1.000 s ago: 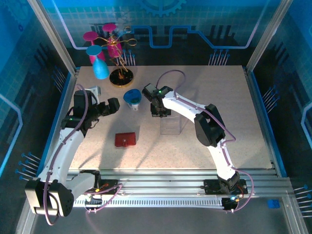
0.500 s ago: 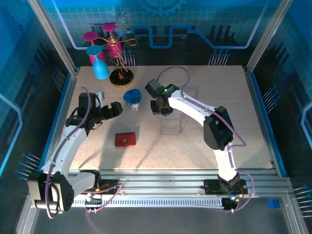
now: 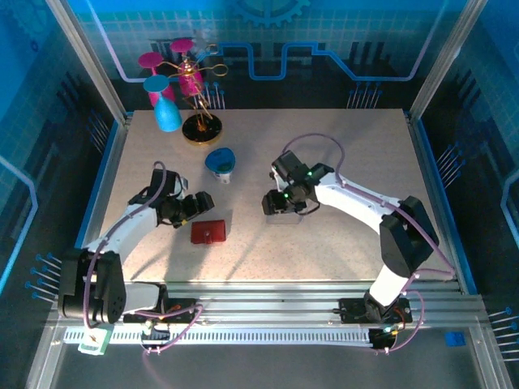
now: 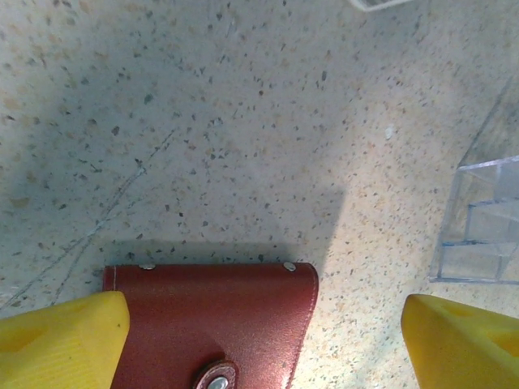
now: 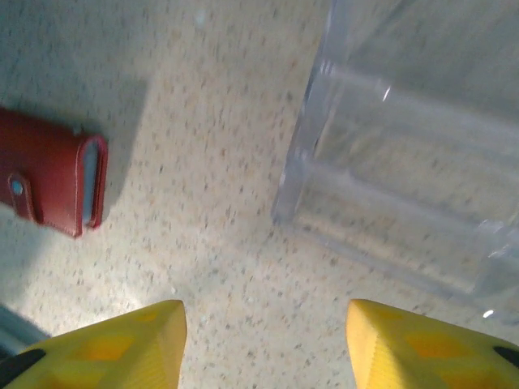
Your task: Take the credit cards out of the card holder
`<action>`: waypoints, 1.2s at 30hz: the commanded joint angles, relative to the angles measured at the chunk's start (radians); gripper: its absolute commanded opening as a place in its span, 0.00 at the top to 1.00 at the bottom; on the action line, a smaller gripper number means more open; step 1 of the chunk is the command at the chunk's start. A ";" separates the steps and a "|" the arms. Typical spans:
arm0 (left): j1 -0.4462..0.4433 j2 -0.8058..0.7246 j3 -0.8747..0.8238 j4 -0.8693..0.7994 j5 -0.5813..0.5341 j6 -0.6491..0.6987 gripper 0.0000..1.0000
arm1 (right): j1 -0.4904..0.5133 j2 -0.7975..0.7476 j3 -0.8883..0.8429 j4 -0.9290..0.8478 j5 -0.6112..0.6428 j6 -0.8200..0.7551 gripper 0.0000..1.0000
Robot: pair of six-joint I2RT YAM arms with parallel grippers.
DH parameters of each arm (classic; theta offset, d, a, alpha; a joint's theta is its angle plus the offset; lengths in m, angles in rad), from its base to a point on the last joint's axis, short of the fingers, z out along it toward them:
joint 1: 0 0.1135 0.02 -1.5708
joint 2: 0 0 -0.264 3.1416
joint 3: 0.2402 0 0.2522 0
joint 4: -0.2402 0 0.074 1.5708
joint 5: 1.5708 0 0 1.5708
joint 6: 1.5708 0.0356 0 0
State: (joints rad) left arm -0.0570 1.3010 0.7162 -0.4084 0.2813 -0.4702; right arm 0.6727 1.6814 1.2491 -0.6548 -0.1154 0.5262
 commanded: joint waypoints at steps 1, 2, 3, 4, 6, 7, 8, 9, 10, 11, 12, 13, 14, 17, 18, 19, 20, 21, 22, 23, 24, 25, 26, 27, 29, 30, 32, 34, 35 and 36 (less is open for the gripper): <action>-0.007 0.053 0.016 0.007 0.060 0.009 0.14 | -0.005 -0.040 -0.111 0.082 -0.133 -0.003 0.44; -0.007 0.069 0.021 0.010 0.071 0.015 0.16 | -0.005 -0.046 -0.141 0.103 -0.148 0.003 0.43; -0.007 0.089 0.028 0.008 0.085 0.023 0.19 | -0.006 -0.049 -0.178 0.133 -0.170 0.010 0.41; -0.008 0.109 0.040 0.000 0.091 0.032 0.21 | -0.006 -0.050 -0.210 0.165 -0.194 0.016 0.40; -0.008 0.146 0.062 -0.015 0.095 0.045 0.23 | -0.007 -0.038 -0.246 0.195 -0.210 0.032 0.39; -0.009 0.159 0.072 -0.017 0.101 0.051 0.23 | -0.008 -0.032 -0.259 0.214 -0.212 0.037 0.39; -0.009 0.166 0.078 -0.015 0.103 0.052 0.23 | -0.008 -0.026 -0.267 0.227 -0.210 0.041 0.39; -0.009 0.170 0.087 -0.014 0.104 0.052 0.23 | -0.011 -0.019 -0.273 0.239 -0.203 0.044 0.39; -0.009 0.171 0.094 -0.013 0.104 0.053 0.23 | -0.015 -0.009 -0.275 0.250 -0.195 0.047 0.39; -0.009 0.172 0.102 -0.015 0.103 0.054 0.23 | -0.021 -0.002 -0.272 0.252 -0.189 0.050 0.39; -0.010 0.174 0.113 -0.022 0.098 0.058 0.22 | -0.029 0.004 -0.268 0.256 -0.181 0.052 0.40; -0.009 0.175 0.124 -0.033 0.091 0.064 0.22 | -0.038 0.008 -0.265 0.264 -0.177 0.054 0.40; -0.009 0.173 0.133 -0.041 0.084 0.069 0.22 | -0.046 0.011 -0.267 0.275 -0.176 0.054 0.40; -0.010 0.171 0.157 -0.067 0.069 0.083 0.21 | -0.080 0.020 -0.266 0.311 -0.177 0.057 0.40; -0.010 0.173 0.162 -0.070 0.070 0.087 0.21 | -0.093 0.027 -0.264 0.323 -0.185 0.057 0.41; -0.010 0.177 0.167 -0.070 0.074 0.089 0.21 | -0.106 0.034 -0.263 0.332 -0.197 0.057 0.41; -0.010 0.182 0.170 -0.070 0.080 0.090 0.21 | -0.114 0.041 -0.259 0.340 -0.205 0.056 0.41; -0.012 0.190 0.175 -0.069 0.090 0.089 0.21 | -0.124 0.047 -0.257 0.350 -0.218 0.054 0.41; -0.015 0.200 0.176 -0.065 0.099 0.088 0.21 | -0.133 0.053 -0.254 0.362 -0.231 0.052 0.41; -0.019 0.208 0.178 -0.061 0.108 0.088 0.21 | -0.138 0.057 -0.252 0.369 -0.240 0.049 0.42; -0.024 0.220 0.178 -0.058 0.117 0.088 0.22 | -0.144 0.064 -0.247 0.377 -0.249 0.049 0.42; -0.030 0.230 0.181 -0.056 0.123 0.090 0.21 | -0.150 0.071 -0.241 0.381 -0.260 0.046 0.42; -0.034 0.240 0.181 -0.057 0.127 0.090 0.22 | -0.154 0.078 -0.235 0.383 -0.271 0.046 0.42; -0.039 0.249 0.181 -0.059 0.131 0.092 0.22 | -0.157 0.085 -0.230 0.385 -0.278 0.046 0.42; -0.047 0.264 0.178 -0.058 0.136 0.093 0.22 | -0.160 0.094 -0.224 0.393 -0.288 0.046 0.42; -0.050 0.269 0.177 -0.058 0.136 0.090 0.22 | -0.160 0.098 -0.221 0.400 -0.296 0.045 0.42; -0.058 0.276 0.174 -0.058 0.136 0.090 0.22 | -0.161 0.112 -0.210 0.406 -0.314 0.044 0.42; -0.063 0.279 0.170 -0.057 0.135 0.085 0.22 | -0.161 0.127 -0.198 0.414 -0.332 0.048 0.43; -0.065 0.280 0.169 -0.055 0.136 0.085 0.22 | -0.160 0.132 -0.194 0.419 -0.338 0.051 0.43; -0.067 0.281 0.169 -0.055 0.137 0.084 0.22 | -0.160 0.136 -0.191 0.429 -0.349 0.057 0.43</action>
State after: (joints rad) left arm -0.1143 1.5719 0.8753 -0.4408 0.3889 -0.4088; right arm 0.5205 1.7912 1.0279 -0.2623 -0.4072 0.5758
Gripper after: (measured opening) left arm 0.784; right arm 0.572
